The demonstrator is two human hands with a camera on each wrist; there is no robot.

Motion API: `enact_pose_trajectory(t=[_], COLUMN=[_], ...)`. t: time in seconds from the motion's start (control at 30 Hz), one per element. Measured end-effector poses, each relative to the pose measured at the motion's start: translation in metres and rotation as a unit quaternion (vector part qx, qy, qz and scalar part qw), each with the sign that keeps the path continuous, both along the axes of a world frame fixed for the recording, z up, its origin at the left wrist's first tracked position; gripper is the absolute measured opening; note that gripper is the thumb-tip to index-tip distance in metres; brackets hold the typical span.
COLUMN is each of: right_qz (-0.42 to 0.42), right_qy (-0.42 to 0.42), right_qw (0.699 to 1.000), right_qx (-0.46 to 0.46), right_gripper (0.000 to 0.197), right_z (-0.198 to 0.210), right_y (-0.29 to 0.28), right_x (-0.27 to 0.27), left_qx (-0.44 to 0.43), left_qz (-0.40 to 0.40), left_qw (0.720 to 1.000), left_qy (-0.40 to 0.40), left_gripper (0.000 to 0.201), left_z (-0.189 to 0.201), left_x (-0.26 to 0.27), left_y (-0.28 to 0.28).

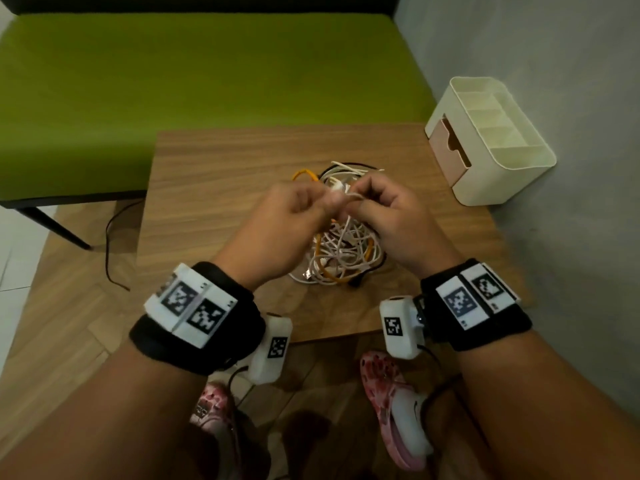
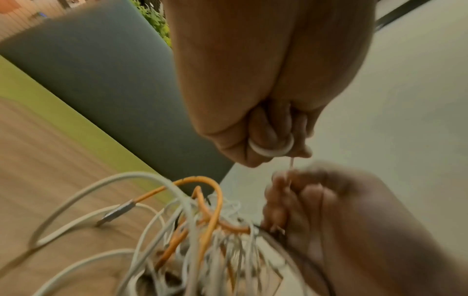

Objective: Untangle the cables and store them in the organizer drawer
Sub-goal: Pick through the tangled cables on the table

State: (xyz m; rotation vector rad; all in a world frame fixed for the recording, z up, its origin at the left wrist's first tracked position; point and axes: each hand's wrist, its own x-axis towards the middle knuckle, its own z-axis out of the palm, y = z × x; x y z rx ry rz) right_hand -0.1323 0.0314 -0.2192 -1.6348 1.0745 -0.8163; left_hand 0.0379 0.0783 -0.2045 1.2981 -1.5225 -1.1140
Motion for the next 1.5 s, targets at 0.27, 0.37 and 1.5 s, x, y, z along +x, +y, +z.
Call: enact_pose_trajectory(t=[0.27,0.37,1.5], right_qz=[0.032,-0.007,-0.025], right_qy=[0.153,0.112,0.099], right_qw=[0.983,0.987,0.979], right_qx=[-0.097,-0.115,-0.179], right_gripper=[0.034,0.020,0.017], right_z=[-0.004,0.001,0.006], right_y=[-0.016,-0.017,-0.012], right_x=[-0.019,-0.024,-0.025], left_qx=[0.008,0.011,0.053], left_qz=[0.026,0.048,0.081], left_qw=[0.995,0.995,0.927], left_qy=[0.092,0.082,-0.363], left_gripper=[0.035,0.037,0.041], left_z=[0.004,0.002,-0.027], left_x=[0.013,0.014,0.038], left_y=[-0.006,-0.008,-0.019])
